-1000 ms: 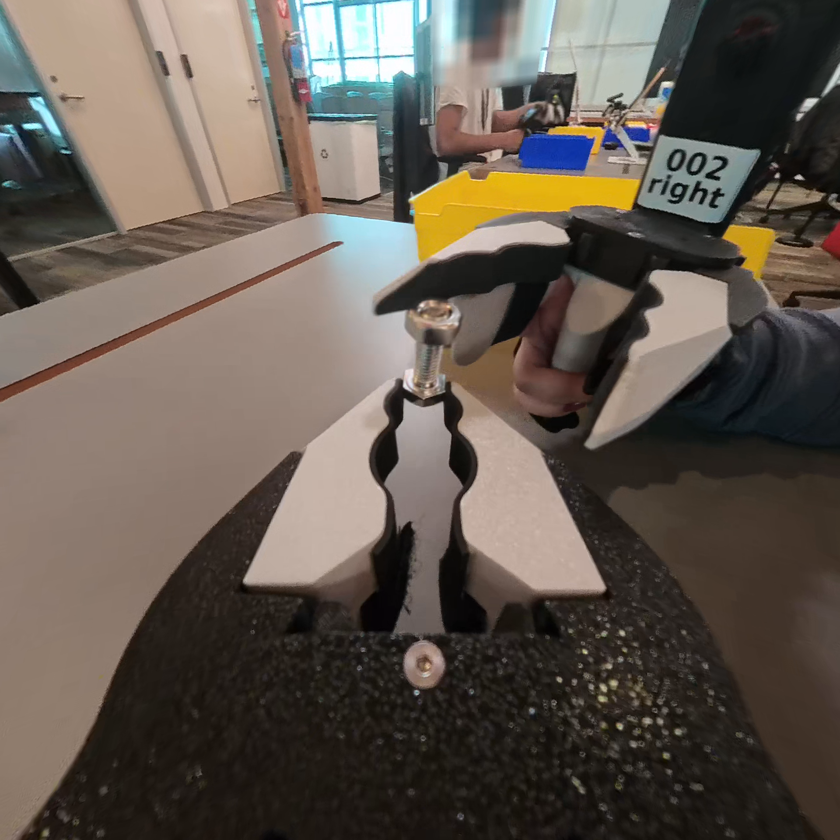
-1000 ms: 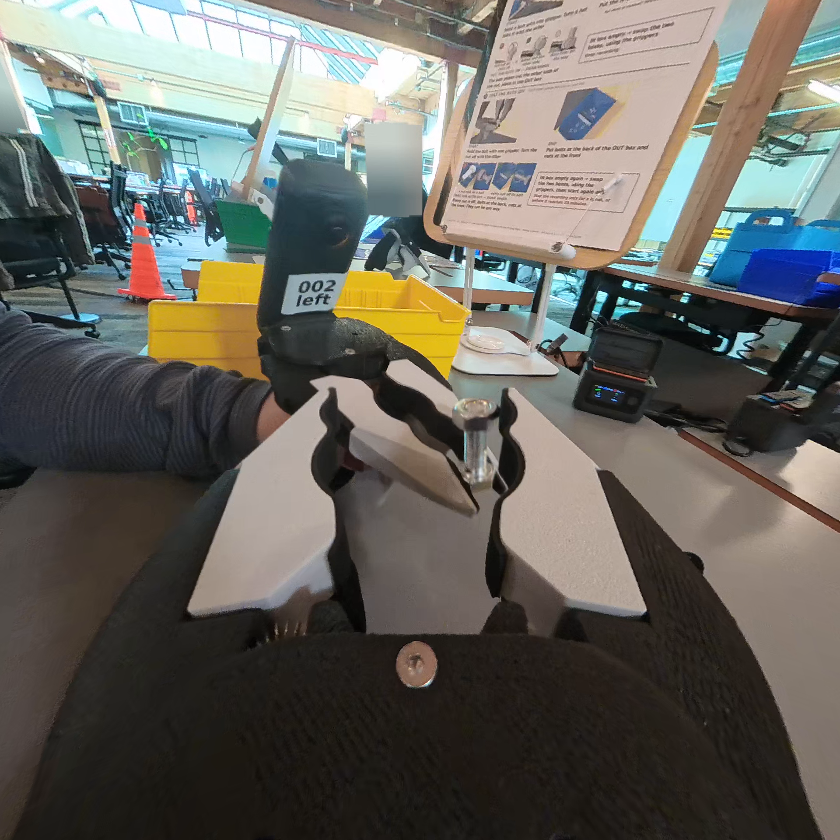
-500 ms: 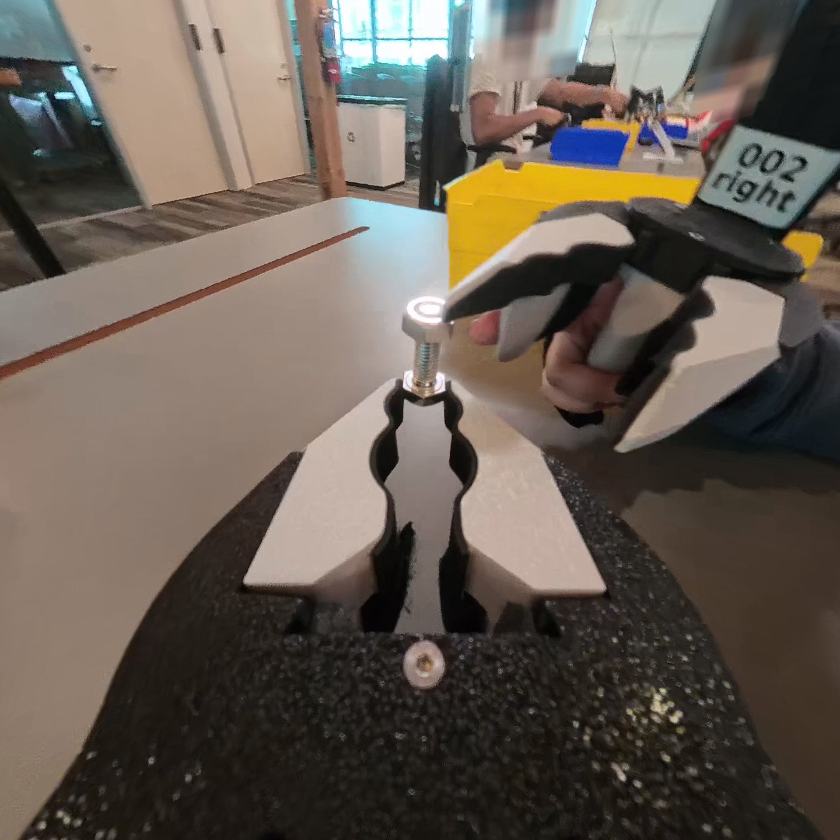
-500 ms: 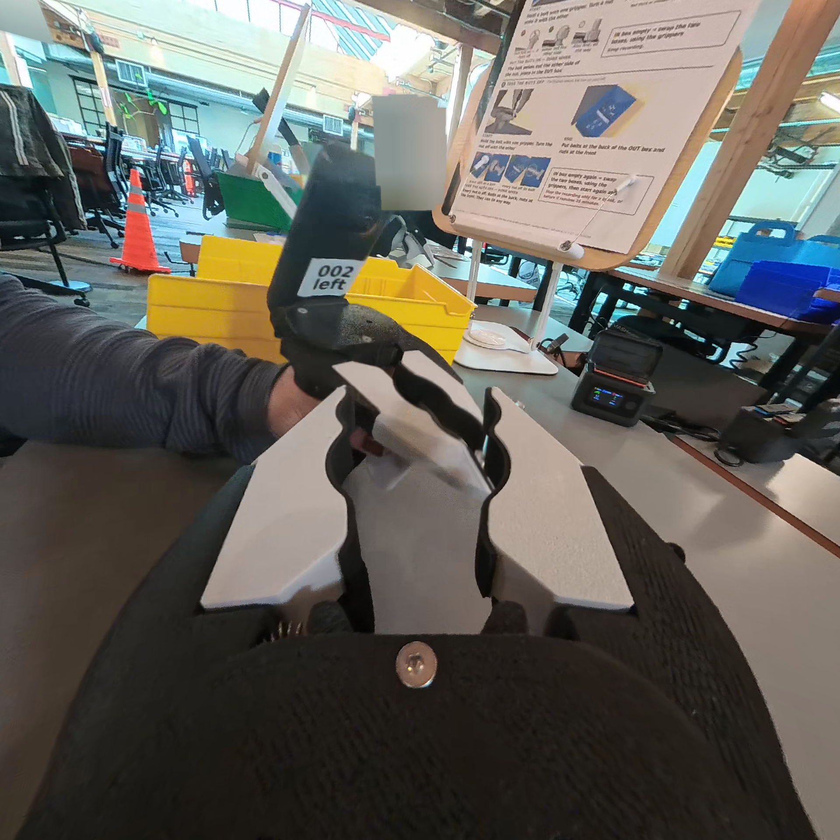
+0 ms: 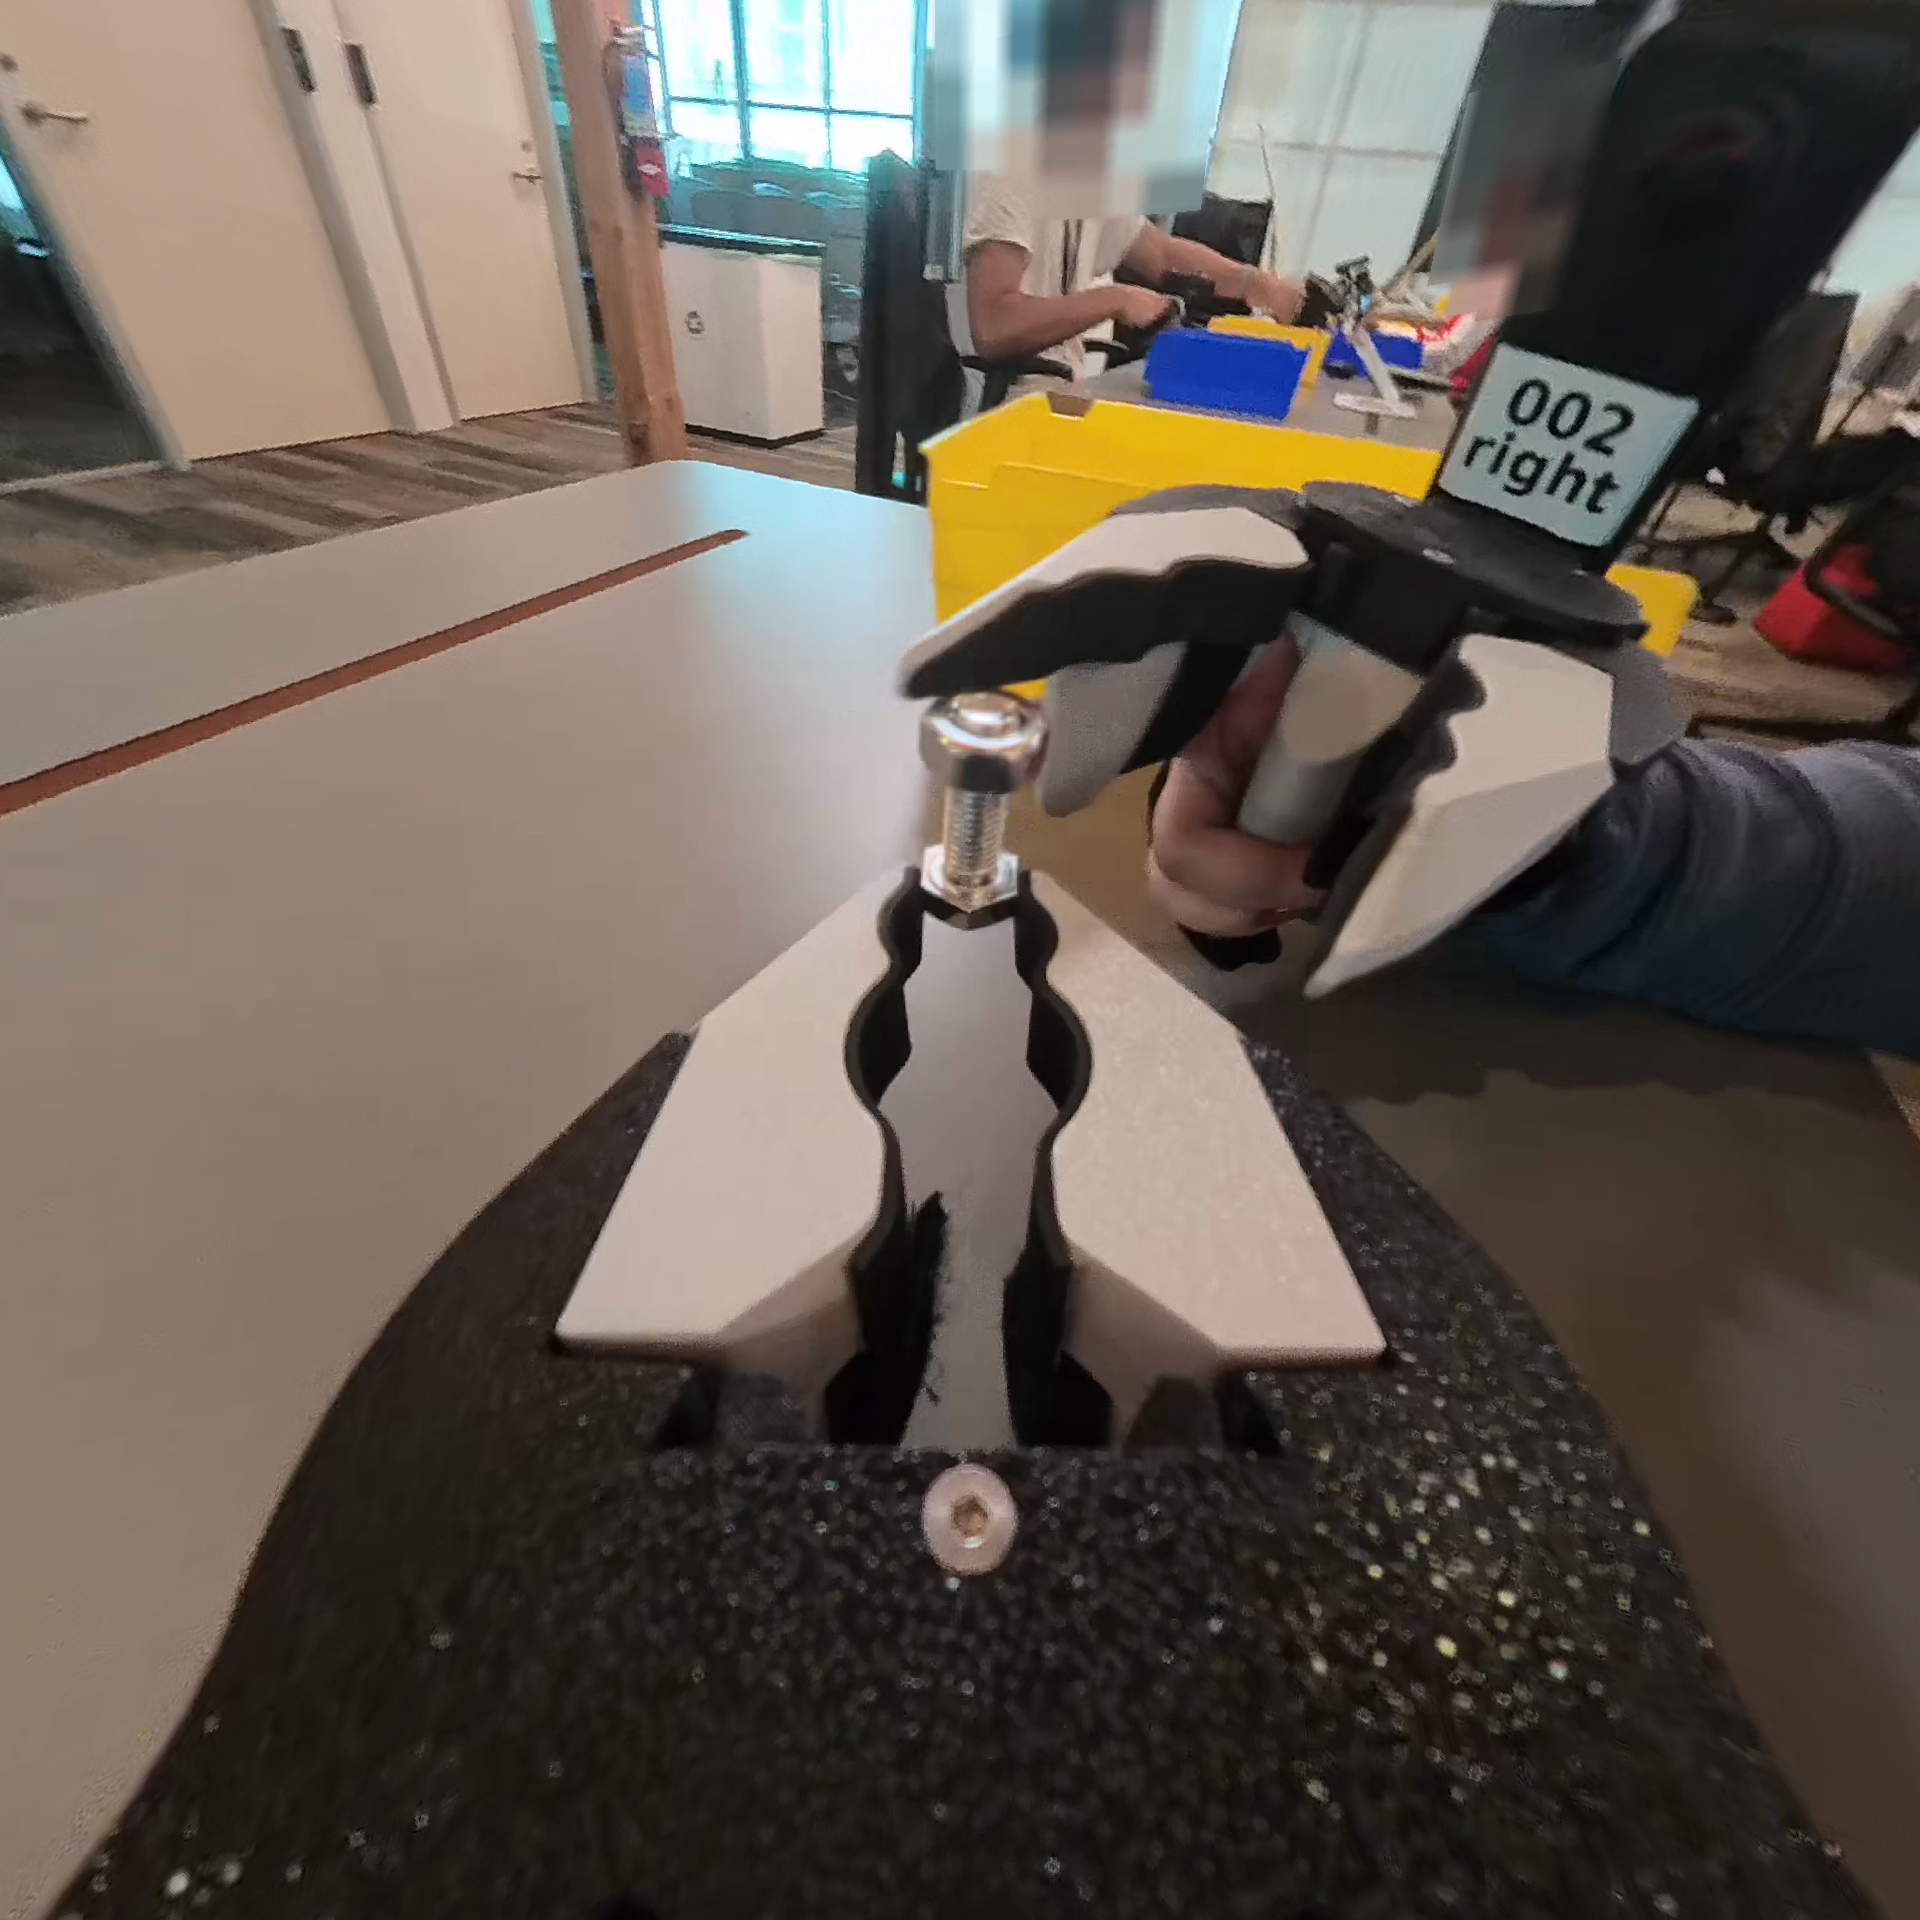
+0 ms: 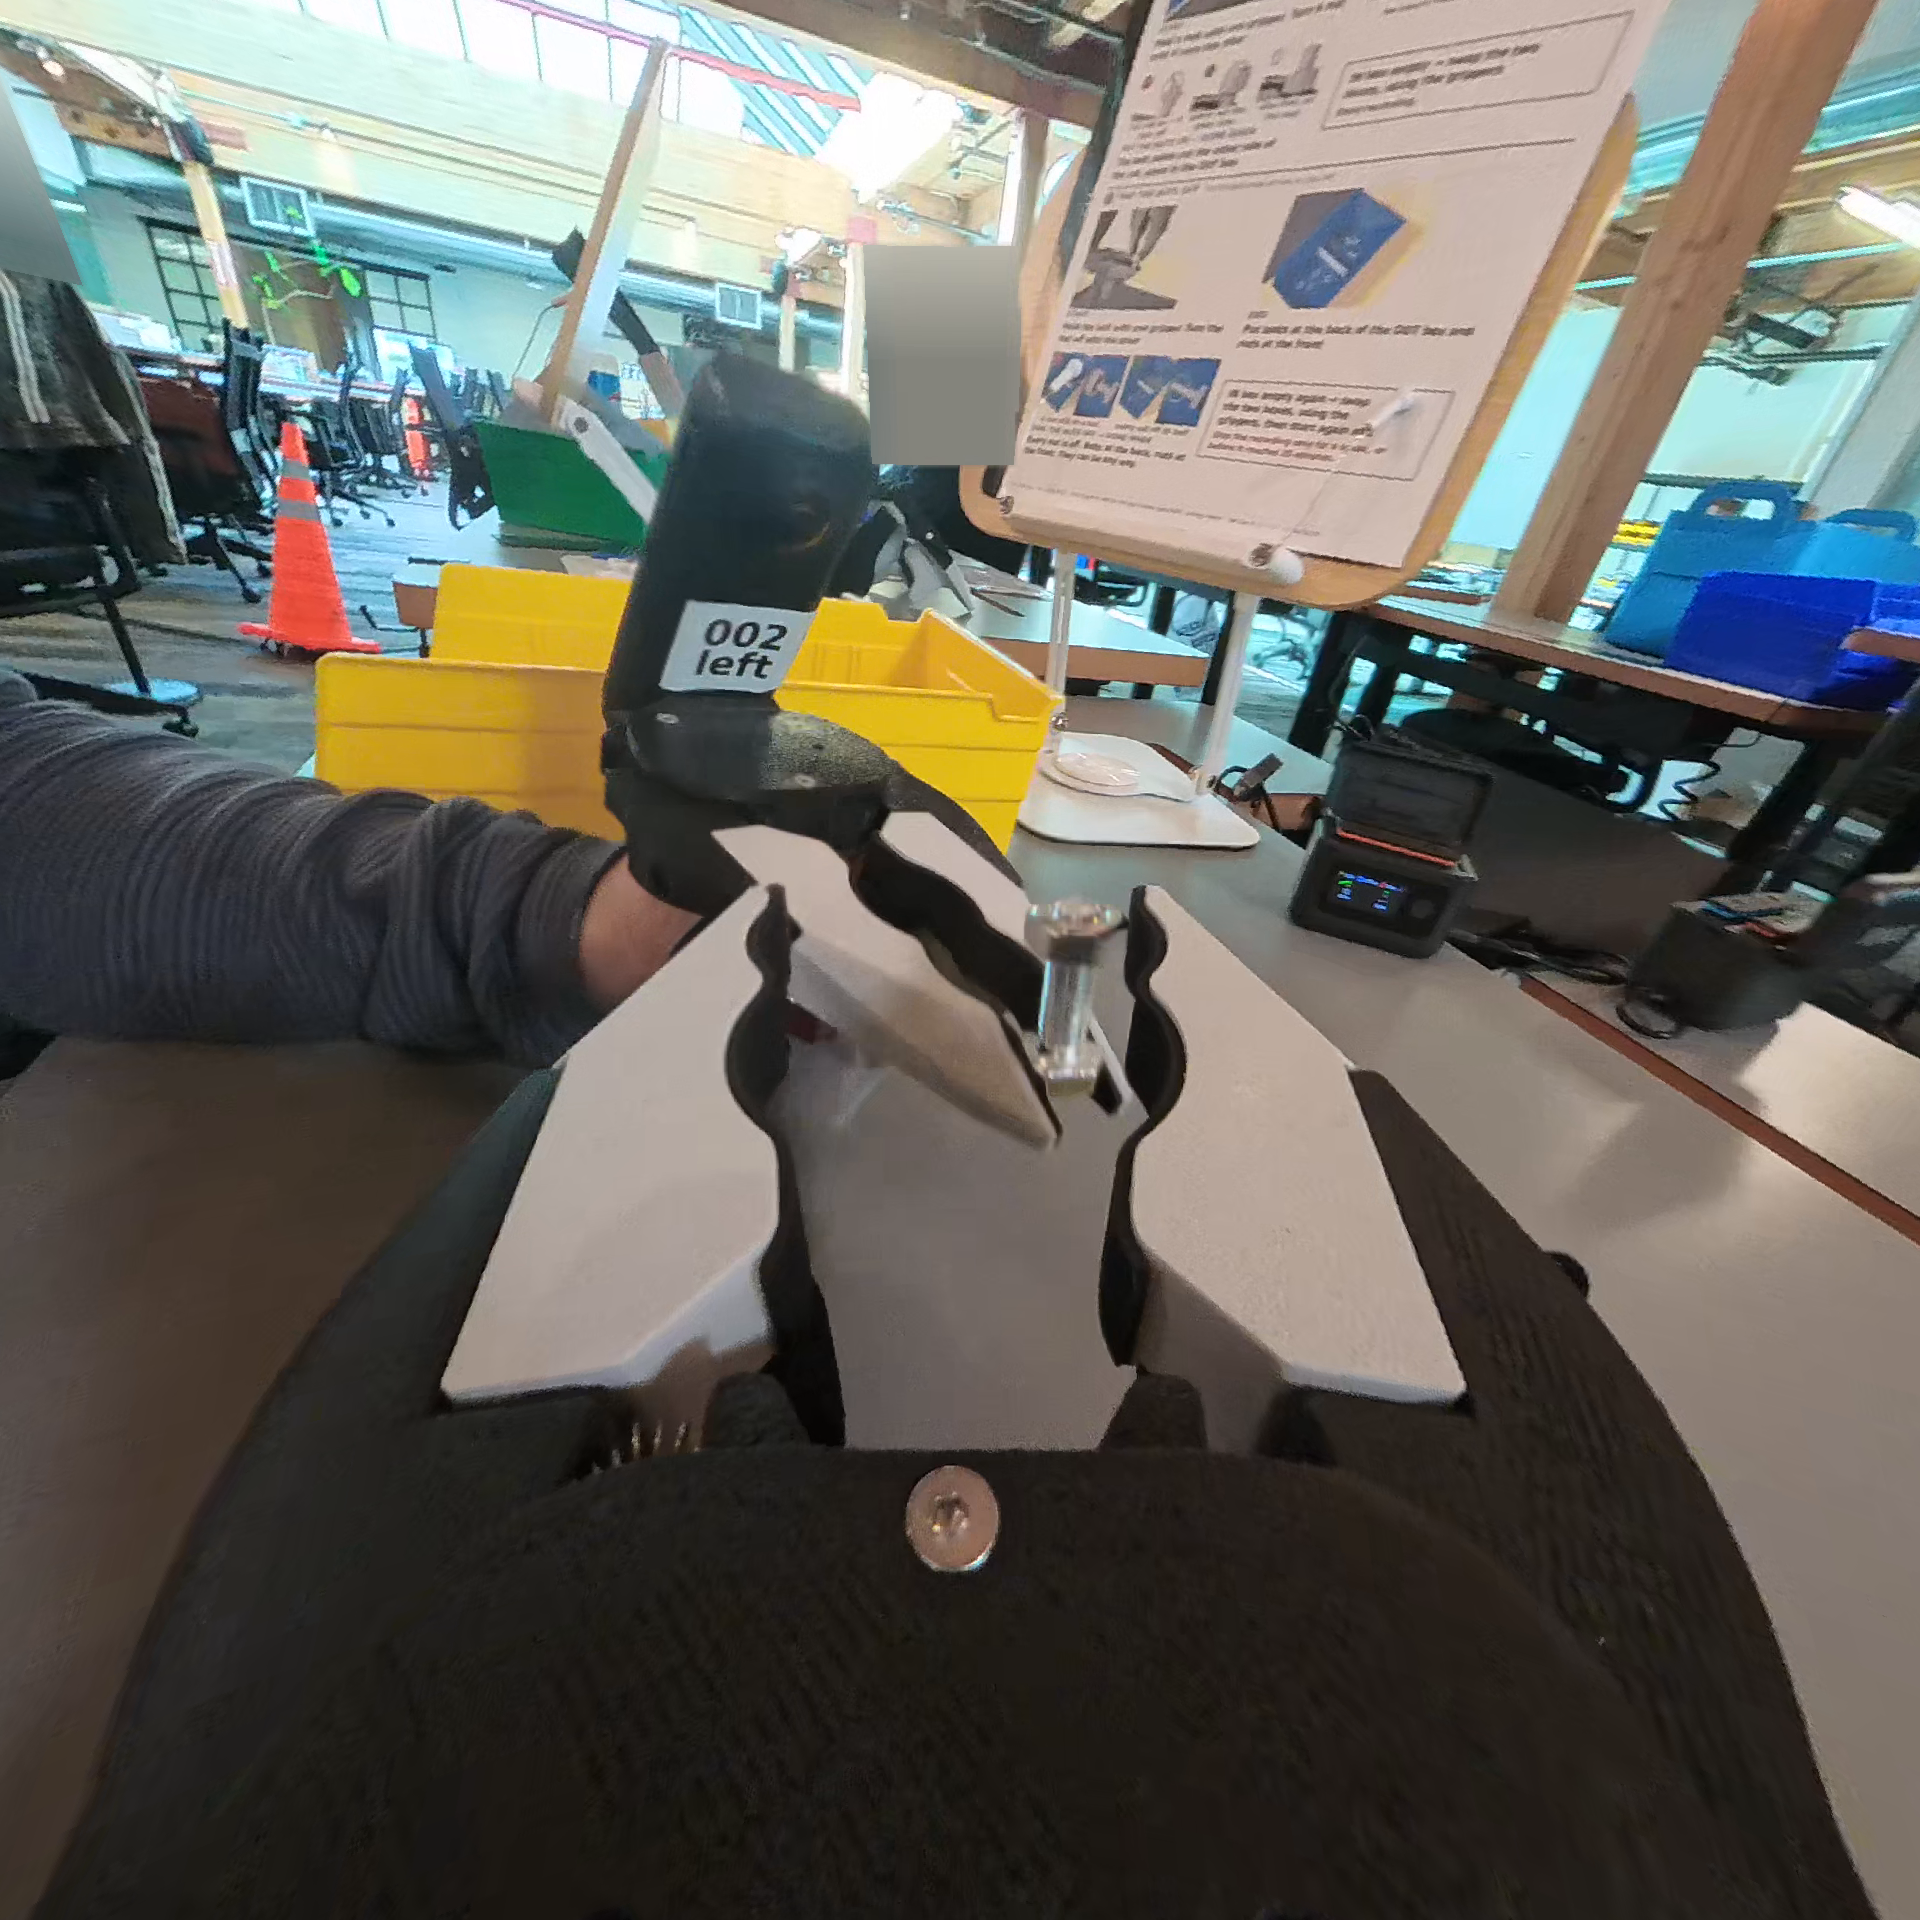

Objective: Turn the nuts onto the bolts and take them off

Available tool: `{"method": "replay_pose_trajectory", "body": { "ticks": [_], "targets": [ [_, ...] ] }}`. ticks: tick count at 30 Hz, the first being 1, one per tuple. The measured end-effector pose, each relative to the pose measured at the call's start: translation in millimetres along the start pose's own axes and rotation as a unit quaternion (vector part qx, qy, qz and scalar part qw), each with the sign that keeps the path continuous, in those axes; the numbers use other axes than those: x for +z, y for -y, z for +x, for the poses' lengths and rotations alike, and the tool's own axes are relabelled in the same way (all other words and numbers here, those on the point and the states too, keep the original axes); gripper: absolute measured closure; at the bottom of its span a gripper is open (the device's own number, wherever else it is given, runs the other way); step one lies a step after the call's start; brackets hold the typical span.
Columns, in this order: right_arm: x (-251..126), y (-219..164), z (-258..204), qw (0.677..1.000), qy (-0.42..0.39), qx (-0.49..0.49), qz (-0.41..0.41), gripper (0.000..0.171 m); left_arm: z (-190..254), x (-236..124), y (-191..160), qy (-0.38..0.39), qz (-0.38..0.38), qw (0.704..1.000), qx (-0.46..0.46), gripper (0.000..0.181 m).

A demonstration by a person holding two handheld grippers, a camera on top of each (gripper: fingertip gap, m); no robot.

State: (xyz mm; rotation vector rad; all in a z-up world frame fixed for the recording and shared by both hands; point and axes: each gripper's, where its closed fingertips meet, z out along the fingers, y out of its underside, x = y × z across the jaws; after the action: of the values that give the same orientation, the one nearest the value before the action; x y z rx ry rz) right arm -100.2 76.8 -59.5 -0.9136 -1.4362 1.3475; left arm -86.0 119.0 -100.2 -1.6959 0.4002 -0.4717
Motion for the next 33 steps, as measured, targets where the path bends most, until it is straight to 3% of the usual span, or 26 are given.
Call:
{"method": "replay_pose_trajectory", "body": {
  "ticks": [3, 8, 12, 16, 23, 29, 33],
  "targets": [
    [-3.4, 1.7, 7.6, 1.000, -0.013, 0.005, 0.006, 0.108, -6.0, -3.7, 1.9, 0.008, 0.002, 1.000, 0.001, 0.166],
    [4.6, -3.3, -6.9, 1.000, 0.011, -0.006, -0.004, 0.098, 29.6, 7.3, -4.4, -0.064, -0.015, 0.997, 0.050, 0.166],
    [4.7, -4.2, -9.1, 1.000, 0.019, -0.005, -0.010, 0.098, 11.8, 3.2, -2.5, -0.033, -0.006, 0.999, 0.011, 0.165],
    [-5.1, 0.7, 3.8, 1.000, 0.004, 0.001, 0.000, 0.109, -9.4, -6.0, 2.9, -0.003, 0.012, 0.999, -0.032, 0.166],
    [4.4, -6.1, -15.3, 0.999, 0.048, 0.016, -0.011, 0.090, 18.5, 5.5, -6.7, -0.048, -0.022, 0.998, 0.025, 0.166],
    [-5.8, -6.3, -1.6, 0.999, 0.034, 0.016, -0.019, 0.102, -6.5, -1.7, -4.0, 0.008, -0.013, 1.000, -0.011, 0.166],
    [-4.4, -2.0, -1.1, 0.999, 0.029, 0.018, -0.007, 0.093, 7.7, 0.7, -2.1, -0.021, -0.015, 1.000, 0.019, 0.166]
  ]
}}
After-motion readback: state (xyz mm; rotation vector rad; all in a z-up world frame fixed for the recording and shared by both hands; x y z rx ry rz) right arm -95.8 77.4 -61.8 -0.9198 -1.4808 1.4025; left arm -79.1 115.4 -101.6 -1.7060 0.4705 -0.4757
